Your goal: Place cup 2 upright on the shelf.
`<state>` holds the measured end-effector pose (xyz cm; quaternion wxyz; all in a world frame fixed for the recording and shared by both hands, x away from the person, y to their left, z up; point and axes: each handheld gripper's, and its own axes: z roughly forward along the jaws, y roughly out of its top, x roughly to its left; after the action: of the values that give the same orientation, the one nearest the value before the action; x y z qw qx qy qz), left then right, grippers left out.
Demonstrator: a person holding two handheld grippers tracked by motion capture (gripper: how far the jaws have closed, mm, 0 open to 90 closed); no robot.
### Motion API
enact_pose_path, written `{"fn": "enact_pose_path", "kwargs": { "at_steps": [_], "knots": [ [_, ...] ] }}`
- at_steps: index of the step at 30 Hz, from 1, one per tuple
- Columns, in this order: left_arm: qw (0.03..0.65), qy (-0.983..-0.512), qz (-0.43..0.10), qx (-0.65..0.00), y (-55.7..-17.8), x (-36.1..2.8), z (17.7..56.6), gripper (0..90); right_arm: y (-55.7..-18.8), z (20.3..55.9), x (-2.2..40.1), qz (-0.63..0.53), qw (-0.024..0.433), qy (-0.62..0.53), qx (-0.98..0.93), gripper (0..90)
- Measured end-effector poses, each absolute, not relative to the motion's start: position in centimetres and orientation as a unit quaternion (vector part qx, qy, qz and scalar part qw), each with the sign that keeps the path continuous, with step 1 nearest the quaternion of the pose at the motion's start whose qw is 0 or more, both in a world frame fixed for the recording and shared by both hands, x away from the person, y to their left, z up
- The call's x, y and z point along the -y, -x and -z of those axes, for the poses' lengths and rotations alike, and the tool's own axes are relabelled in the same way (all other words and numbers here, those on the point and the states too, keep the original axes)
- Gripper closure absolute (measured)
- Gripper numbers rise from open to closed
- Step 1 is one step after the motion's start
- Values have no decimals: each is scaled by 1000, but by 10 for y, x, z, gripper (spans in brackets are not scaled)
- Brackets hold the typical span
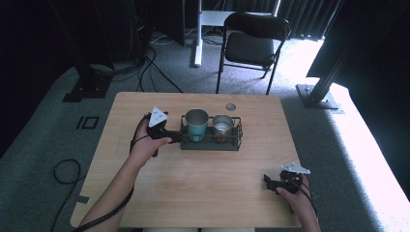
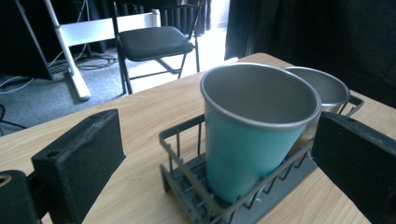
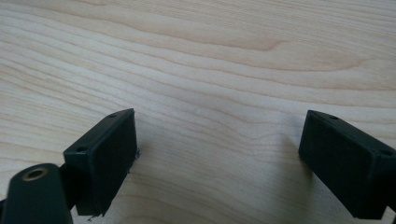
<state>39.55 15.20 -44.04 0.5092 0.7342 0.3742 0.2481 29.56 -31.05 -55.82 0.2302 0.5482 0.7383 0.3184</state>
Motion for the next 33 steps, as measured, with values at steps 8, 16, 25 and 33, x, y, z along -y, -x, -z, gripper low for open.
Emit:
{"fn": "enact_pose_path", "kwargs": {
  "at_steps": [8,16,25,33],
  "knots": [
    [505,-733,-248,-382,-385,-168,449,30,-296,558,310,-319,230,-549,-738,109],
    [501,-732,-246,-392,-378,-181,458,30,-296,558,310,-318,230,-548,-738,109],
    [481,-737,-249,-405,-368,-196,472,30,-296,558,311,-318,230,-548,-738,109],
    [473,-735,-242,-421,-361,-210,482,30,-296,558,311,-318,230,-548,-738,109]
  ]
}}
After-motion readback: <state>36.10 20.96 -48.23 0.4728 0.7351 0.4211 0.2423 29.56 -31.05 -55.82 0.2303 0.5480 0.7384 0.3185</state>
